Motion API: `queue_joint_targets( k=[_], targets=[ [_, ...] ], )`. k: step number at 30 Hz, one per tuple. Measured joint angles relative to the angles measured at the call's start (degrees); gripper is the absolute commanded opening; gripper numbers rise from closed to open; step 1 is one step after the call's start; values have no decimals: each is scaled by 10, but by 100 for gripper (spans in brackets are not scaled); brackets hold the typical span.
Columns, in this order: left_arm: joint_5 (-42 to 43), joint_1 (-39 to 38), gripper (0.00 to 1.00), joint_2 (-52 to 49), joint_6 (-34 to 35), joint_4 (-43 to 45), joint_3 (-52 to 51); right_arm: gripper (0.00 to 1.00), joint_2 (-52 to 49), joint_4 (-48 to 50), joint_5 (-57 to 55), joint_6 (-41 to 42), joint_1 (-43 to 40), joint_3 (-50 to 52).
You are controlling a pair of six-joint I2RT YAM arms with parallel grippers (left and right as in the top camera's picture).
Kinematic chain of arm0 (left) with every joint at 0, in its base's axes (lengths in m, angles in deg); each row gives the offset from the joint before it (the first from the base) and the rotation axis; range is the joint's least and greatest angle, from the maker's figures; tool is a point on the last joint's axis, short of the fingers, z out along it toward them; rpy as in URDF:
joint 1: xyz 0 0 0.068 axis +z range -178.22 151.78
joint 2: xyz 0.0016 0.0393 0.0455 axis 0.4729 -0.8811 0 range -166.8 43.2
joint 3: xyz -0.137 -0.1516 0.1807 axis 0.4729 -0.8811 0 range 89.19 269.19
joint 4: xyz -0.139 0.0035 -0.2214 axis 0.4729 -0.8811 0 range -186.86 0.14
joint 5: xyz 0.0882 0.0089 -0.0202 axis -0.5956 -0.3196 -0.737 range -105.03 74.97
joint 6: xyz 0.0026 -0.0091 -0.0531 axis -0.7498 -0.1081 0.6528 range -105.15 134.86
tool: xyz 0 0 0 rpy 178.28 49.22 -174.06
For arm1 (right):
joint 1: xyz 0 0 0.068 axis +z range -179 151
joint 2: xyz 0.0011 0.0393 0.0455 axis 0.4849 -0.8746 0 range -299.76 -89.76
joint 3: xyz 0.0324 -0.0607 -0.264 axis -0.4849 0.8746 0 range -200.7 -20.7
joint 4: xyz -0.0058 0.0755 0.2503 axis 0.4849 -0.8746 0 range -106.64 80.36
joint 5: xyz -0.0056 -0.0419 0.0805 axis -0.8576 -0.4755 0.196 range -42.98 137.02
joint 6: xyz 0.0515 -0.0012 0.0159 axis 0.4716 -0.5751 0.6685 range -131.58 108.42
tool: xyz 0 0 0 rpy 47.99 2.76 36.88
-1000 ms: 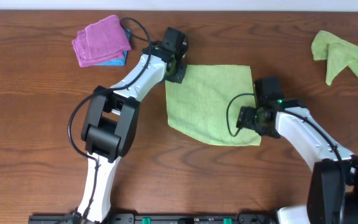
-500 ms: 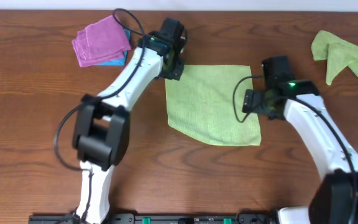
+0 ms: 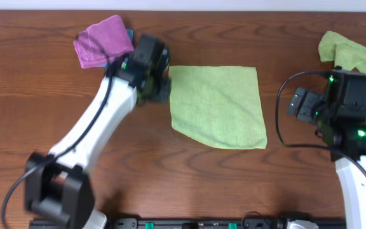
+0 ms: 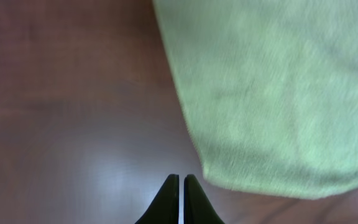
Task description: Fold the cloth
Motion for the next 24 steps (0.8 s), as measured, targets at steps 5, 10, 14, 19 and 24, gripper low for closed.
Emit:
queue_joint_targets(
  k=[5,10,14,19,24],
  targets=[
    [12,0,6,161,33,90,-173,99,28,7,14,-7,0,32],
    [34,0,18,249,85,196,-295,99,43,28,45,-12,0,66],
    [64,0,31,231,126,269,-373,99,43,33,68,-19,0,75],
    [85,0,57,193,153,320,-400,99,43,35,77,-23,0,76],
    [115,0,76,143,165,363,-400,99,43,35,80,-26,0,76]
  ],
)
